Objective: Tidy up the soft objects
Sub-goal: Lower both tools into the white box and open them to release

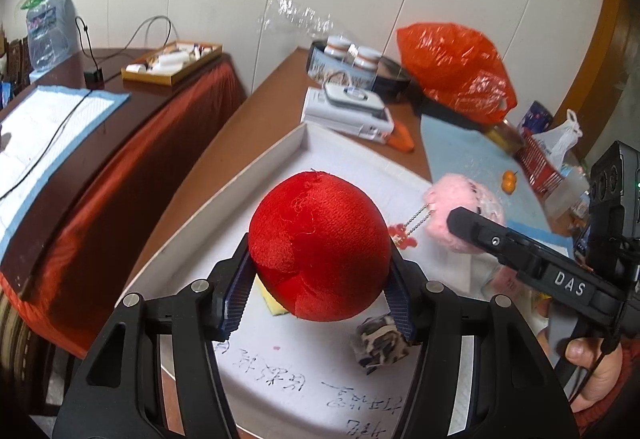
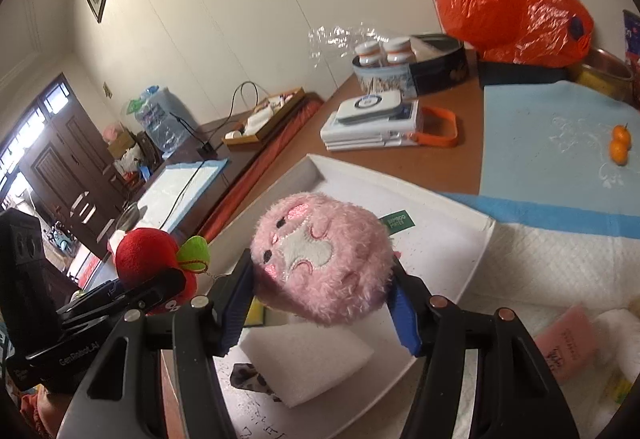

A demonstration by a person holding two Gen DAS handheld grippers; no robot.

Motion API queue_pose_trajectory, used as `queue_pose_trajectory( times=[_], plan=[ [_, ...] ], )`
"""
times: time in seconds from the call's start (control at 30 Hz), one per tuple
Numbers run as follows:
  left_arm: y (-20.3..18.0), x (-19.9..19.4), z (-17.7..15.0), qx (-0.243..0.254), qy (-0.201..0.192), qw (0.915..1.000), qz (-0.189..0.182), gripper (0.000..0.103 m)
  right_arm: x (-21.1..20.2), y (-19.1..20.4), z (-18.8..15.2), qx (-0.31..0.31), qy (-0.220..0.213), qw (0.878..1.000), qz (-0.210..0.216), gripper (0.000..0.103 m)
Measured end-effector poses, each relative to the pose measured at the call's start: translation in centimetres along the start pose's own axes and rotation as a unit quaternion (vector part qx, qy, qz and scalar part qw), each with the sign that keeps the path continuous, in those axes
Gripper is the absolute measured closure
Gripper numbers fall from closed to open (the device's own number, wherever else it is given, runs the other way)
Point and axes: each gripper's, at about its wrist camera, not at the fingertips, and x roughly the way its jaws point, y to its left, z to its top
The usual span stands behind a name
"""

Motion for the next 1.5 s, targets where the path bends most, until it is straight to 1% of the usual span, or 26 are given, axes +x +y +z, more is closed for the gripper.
queue_pose_trajectory(
  times=[0.03, 0.07, 0.1, 0.13, 0.2, 0.37, 0.57, 0.9, 1.13, 1.3, 1.5],
  plan=[
    [0.1, 0.2, 0.0, -0.001, 0.003, 1.0, 0.0, 0.041, 0.5, -0.1, -0.1, 0.001, 0.006, 1.0, 0.001, 0.031],
    [0.1, 0.5, -0.1, -0.002, 0.007, 1.0, 0.003, 0.038, 0.7, 0.0, -0.2, 0.002, 0.008, 1.0, 0.0, 0.016],
    [0.2, 0.6, -0.1, -0.002, 0.007, 0.9999, 0.009, 0.028, 0.8, -0.1, -0.3, 0.002, 0.008, 1.0, -0.002, 0.011],
    [0.3, 0.6, -0.1, -0.004, 0.002, 0.9999, 0.015, 0.013, 0.7, -0.1, -0.4, 0.001, 0.002, 1.0, -0.005, 0.002],
    [0.4, 0.3, -0.1, -0.008, -0.015, 0.9996, 0.021, 0.0, 0.2, 0.1, -0.4, -0.006, -0.012, 1.0, -0.011, 0.0],
    [1.2, -0.4, 0.3, -0.023, -0.035, 0.998, 0.048, 0.0, -1.2, 0.8, 0.1, -0.022, -0.042, 0.999, -0.02, 0.0],
    [1.9, -1.9, 0.7, -0.04, -0.056, 0.9962, 0.054, 0.0, -3.2, 1.8, 0.2, -0.03, -0.074, 0.997, -0.024, 0.0],
    [0.8, -4.6, 0.5, -0.032, -0.08, 0.9955, 0.04, 0.0, -7.0, 3.3, 0.0, -0.035, -0.128, 0.991, -0.024, 0.0],
    [-0.5, -6.4, 0.0, -0.025, -0.091, 0.9952, 0.027, 0.0, -9.0, 3.9, -0.8, -0.031, -0.152, 0.988, -0.027, 0.0],
    [-1.8, -7.7, -0.2, -0.014, -0.1, 0.9948, 0.013, 0.0, -10.6, 4.0, -1.2, -0.028, -0.172, 0.984, -0.028, 0.0],
    [-4.1, -8.6, -0.2, 0.002, -0.107, 0.9942, -0.004, 0.0, -12.9, 3.5, -1.7, -0.027, -0.199, 0.979, -0.041, 0.0]
  ],
)
